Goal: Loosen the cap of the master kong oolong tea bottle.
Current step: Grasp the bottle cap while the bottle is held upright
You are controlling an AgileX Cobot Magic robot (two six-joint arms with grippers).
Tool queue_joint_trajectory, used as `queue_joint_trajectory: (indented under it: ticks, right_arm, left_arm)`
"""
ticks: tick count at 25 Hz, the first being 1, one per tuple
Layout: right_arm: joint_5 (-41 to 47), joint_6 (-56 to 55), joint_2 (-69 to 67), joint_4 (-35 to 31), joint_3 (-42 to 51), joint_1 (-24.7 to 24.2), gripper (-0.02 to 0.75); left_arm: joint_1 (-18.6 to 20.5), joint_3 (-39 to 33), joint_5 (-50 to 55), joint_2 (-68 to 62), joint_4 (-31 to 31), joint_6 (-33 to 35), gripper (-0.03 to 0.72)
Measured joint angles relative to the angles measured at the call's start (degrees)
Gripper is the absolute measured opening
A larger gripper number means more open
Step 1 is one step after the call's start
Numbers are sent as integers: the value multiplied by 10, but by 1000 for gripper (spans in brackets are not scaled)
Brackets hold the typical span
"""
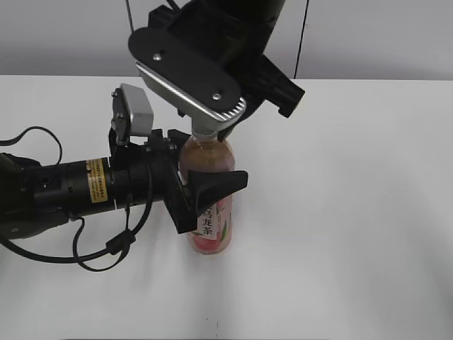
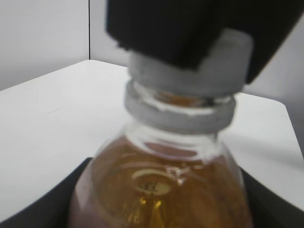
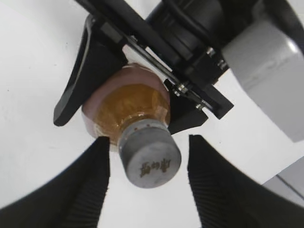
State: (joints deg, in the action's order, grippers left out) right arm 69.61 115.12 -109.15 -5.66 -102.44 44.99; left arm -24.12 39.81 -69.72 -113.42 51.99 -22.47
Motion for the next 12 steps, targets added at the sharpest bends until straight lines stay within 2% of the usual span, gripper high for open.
queue_joint_trajectory:
  ticks: [5, 10, 12]
  right_arm:
    - [0, -142, 1, 5, 0, 0, 558]
    - [1, -338, 1, 7, -1, 1, 577]
    - [1, -459, 1, 6, -3, 1, 577]
  left_arm:
    - [0, 0, 0, 0, 0, 0, 447]
    - [0, 0, 0, 0, 0, 0, 447]
    - [0, 0, 0, 0, 0, 0, 447]
